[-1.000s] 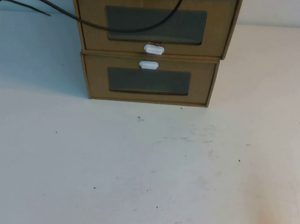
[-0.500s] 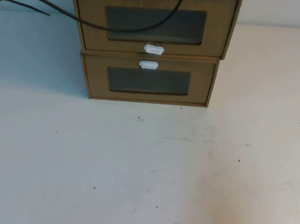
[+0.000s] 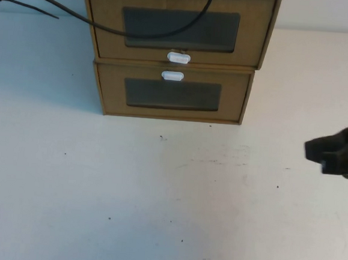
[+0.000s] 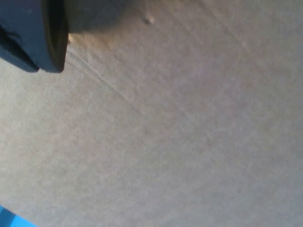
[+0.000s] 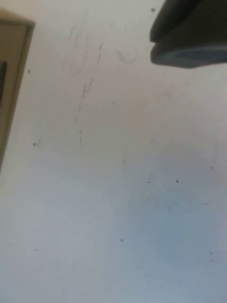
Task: Open the shoe box
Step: 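Pull the top drawer of the cardboard box fully open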
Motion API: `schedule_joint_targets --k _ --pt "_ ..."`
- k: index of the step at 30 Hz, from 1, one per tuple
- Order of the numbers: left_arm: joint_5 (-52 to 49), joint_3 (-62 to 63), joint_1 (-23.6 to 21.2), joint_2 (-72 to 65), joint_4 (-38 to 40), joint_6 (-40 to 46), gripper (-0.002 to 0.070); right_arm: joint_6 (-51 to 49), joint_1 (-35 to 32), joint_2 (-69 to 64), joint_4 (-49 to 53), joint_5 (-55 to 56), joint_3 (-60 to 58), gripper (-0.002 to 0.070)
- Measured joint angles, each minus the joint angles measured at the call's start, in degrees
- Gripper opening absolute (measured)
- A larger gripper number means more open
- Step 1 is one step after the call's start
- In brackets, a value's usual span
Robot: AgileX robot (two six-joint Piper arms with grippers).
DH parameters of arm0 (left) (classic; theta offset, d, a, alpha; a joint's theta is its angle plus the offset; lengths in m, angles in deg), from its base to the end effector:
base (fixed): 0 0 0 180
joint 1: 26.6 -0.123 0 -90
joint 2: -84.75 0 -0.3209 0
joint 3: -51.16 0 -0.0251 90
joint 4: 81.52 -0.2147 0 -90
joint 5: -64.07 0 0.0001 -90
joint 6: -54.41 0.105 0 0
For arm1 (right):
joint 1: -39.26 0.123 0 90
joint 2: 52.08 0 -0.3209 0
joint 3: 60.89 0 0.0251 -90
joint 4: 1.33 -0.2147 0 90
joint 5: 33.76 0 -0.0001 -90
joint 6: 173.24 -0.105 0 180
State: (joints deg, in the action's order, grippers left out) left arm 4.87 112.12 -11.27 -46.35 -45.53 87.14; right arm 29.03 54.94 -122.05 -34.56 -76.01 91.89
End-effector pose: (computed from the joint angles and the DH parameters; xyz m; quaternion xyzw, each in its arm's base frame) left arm 0.4486 -0.1780 0.4109 0.3232 0.7971 -0.2424 0.4487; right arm 0.1589 0.0848 0.3542 -0.1675 0.8929 0.2342 0.3462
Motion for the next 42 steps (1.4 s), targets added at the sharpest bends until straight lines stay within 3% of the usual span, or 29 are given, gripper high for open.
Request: schedule_joint_targets --k 6,14,21,26,31,35,38,42 --pt "-0.04 0.0 0.0 0.0 0.0 -0.07 -0.0005 -9.28 14.37 -11.1 16.03 0.97 9.39 -0.0013" --pt "-0.26 0.0 0.0 0.0 0.0 -0.22 -0.0005 -26.6 30.31 -23.46 50.14 1.32 17.86 -0.0013" --pt "-0.3 0.0 0.0 0.0 0.0 -0.22 -0.0005 -46.41 39.31 -30.98 88.01 1.67 18.54 -0.0013" --pt "-0.3 0.0 0.0 0.0 0.0 -0.22 -0.0005 -58.59 41.6 -35.92 111.2 2.29 18.68 -0.0013" --pt "-0.39 0.0 0.0 0.0 0.0 -0.22 -0.0005 -65.83 41.6 -40.06 123.88 -0.15 18.8 -0.0013" --pt "-0.43 0.0 0.0 0.0 0.0 -0.22 -0.0005 -67.09 41.6 -42.32 126.65 -0.63 19.89 0.0003" --pt "-0.43 0.0 0.0 0.0 0.0 -0.22 -0.0005 -67.34 41.39 -43.31 127.02 -0.52 21.06 0.0049" --pt "-0.52 0.0 0.0 0.0 0.0 -0.22 -0.0005 -67.38 40.47 -43.91 127.26 -0.01 22.82 0.0176"
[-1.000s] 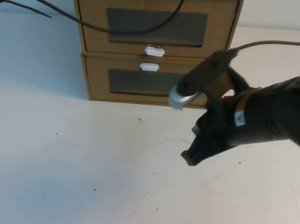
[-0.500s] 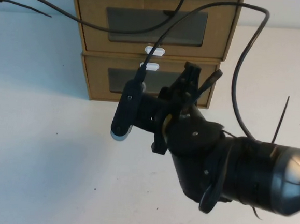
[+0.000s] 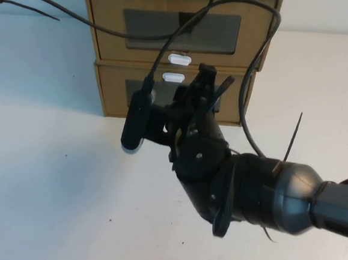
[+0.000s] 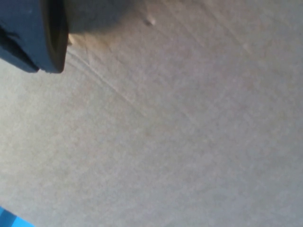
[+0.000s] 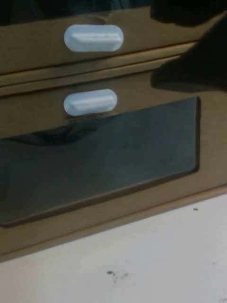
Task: Open the shoe box
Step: 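Pull the top drawer of the cardboard box fully open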
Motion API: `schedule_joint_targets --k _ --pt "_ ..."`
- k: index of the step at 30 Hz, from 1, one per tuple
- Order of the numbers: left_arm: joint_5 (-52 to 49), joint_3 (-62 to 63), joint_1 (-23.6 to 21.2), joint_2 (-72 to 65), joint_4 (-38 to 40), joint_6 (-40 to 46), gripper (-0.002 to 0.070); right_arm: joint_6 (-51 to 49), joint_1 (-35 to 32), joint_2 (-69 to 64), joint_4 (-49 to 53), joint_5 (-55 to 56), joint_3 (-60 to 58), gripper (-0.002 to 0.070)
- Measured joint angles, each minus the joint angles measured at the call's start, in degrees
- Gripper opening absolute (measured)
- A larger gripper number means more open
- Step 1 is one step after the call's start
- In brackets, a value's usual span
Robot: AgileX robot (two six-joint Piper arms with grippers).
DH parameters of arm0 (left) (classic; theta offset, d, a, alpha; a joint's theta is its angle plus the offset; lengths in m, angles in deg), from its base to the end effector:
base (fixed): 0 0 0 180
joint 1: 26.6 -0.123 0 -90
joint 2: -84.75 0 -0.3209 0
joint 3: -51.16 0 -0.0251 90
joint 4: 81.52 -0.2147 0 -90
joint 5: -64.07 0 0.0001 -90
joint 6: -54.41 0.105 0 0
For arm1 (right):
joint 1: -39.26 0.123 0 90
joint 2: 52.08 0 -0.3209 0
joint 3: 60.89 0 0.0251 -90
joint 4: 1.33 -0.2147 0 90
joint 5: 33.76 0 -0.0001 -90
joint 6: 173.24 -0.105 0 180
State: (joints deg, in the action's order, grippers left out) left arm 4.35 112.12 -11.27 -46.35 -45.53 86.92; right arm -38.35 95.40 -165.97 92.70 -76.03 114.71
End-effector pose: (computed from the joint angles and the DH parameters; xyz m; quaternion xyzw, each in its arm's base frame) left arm 0.4479 -0.1781 0.4103 0.3237 0.7989 -0.2440 0.4444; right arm 0.2823 0.2942 0.3043 -0.5130 0.6256 -0.2767 0.5186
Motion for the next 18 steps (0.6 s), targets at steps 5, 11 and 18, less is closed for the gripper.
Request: schedule_joint_targets --k 5,11,18 --pt "0.0 0.0 0.0 0.0 0.0 0.0 -0.0005 -0.09 -1.78 -0.09 0.19 1.3 1.28 0.0348" --pt "0.0 0.0 0.0 0.0 0.0 0.0 -0.0005 -0.09 -2.94 -1.42 0.24 1.43 3.88 0.0384" --pt "0.0 0.0 0.0 0.0 0.0 0.0 -0.0005 -0.09 -4.28 -3.16 0.32 3.93 7.02 0.0387"
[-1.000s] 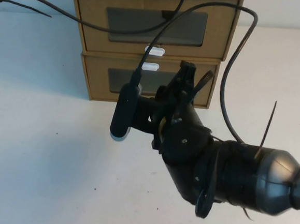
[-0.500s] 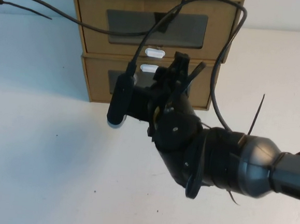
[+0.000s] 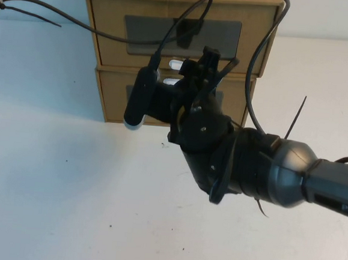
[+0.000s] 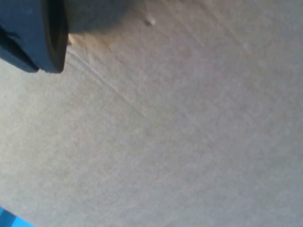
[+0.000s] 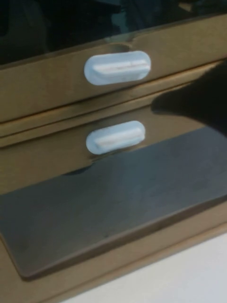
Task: Open the shoe box
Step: 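Pull the top drawer of the cardboard box fully open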
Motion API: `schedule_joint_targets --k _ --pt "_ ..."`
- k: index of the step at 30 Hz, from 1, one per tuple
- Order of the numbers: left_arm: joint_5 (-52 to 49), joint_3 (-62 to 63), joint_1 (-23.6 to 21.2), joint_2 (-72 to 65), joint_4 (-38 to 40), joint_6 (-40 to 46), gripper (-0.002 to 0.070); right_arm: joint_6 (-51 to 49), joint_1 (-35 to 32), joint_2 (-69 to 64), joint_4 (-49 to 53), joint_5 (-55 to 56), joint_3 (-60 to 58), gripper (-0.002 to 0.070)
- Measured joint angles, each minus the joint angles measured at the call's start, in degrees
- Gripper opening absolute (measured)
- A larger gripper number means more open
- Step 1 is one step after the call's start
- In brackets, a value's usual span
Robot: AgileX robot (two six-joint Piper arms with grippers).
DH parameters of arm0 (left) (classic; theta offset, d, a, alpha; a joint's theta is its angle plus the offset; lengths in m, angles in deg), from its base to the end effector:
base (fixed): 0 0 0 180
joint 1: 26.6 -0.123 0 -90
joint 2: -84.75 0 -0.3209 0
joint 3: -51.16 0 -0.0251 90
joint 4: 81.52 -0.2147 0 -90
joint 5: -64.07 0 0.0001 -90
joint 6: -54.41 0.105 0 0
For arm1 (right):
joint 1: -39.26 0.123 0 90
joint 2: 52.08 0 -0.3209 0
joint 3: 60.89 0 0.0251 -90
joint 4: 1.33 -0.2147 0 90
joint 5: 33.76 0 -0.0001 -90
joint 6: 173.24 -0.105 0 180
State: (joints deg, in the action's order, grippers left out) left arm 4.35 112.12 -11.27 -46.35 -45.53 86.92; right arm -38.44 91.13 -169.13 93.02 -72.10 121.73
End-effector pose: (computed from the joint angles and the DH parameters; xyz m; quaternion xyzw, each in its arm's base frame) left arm 0.4479 -0.1781 0.4103 0.3237 0.7989 -0.2440 0.4444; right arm 0.3159 0.2971 0.3133 -0.4897 0.6332 -0.2626 0.5388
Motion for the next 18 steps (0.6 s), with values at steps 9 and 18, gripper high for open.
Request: schedule_joint_targets --k 9,18 --pt "-0.04 0.0 0.0 0.0 0.0 0.0 -0.0005 0.89 -1.82 -3.35 0.14 2.33 2.57 0.0387" --pt "-0.04 0.0 0.0 0.0 0.0 0.0 -0.0005 1.51 -1.82 -5.45 0.14 4.01 3.65 0.0362"
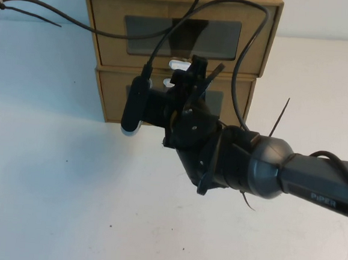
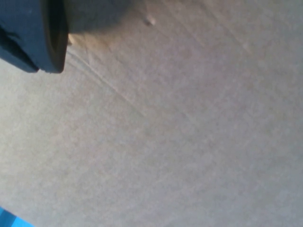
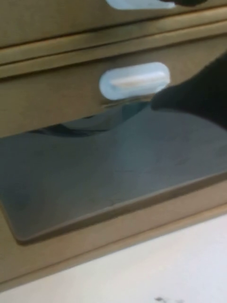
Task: Open the shoe box
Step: 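Pull the top drawer of the cardboard box fully open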
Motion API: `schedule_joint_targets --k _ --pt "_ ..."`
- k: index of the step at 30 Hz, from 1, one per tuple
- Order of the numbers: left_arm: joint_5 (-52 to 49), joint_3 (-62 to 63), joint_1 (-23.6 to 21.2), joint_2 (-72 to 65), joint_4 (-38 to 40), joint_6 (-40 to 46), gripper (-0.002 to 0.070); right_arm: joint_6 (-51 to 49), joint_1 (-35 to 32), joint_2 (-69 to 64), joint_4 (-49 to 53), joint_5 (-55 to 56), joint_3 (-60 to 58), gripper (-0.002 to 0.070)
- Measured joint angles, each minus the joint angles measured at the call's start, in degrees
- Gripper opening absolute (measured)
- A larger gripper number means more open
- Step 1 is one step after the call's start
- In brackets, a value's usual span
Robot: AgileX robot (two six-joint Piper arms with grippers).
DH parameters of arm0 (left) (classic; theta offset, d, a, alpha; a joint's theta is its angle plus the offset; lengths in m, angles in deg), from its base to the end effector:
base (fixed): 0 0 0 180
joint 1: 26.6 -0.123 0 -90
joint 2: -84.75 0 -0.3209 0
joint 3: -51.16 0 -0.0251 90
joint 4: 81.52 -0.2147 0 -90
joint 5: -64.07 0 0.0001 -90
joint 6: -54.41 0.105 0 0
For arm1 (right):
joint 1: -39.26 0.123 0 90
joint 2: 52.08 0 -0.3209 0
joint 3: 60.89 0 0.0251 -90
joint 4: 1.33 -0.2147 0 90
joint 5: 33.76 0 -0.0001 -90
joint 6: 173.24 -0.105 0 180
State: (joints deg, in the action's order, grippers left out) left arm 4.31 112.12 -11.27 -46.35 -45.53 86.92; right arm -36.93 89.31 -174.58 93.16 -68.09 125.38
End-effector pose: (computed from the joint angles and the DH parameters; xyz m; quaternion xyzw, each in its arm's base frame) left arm 0.4478 -0.1781 0.4102 0.3238 0.7990 -0.2441 0.4441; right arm 0.3381 0.3115 0.2871 -0.5169 0.6289 -0.2533 0.5227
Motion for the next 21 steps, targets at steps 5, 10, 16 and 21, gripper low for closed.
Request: schedule_joint_targets --k 5,10,16,21 --pt "0.0 0.0 0.0 0.0 0.0 0.0 -0.0005 -0.01 -0.09 -0.03 0.04 0.2 1.33 0.0361" --pt "0.0 0.0 0.0 0.0 0.0 0.0 -0.0005 -0.01 -0.59 -0.03 0.14 1.26 1.7 0.0361" --pt "0.0 0.0 0.0 0.0 0.0 0.0 -0.0005 -0.01 -2.72 -0.03 0.18 4.17 1.7 0.0361" --pt "0.0 0.0 0.0 0.0 0.0 0.0 -0.0005 -0.01 -3.41 -0.49 0.32 4.4 1.8 0.0361"
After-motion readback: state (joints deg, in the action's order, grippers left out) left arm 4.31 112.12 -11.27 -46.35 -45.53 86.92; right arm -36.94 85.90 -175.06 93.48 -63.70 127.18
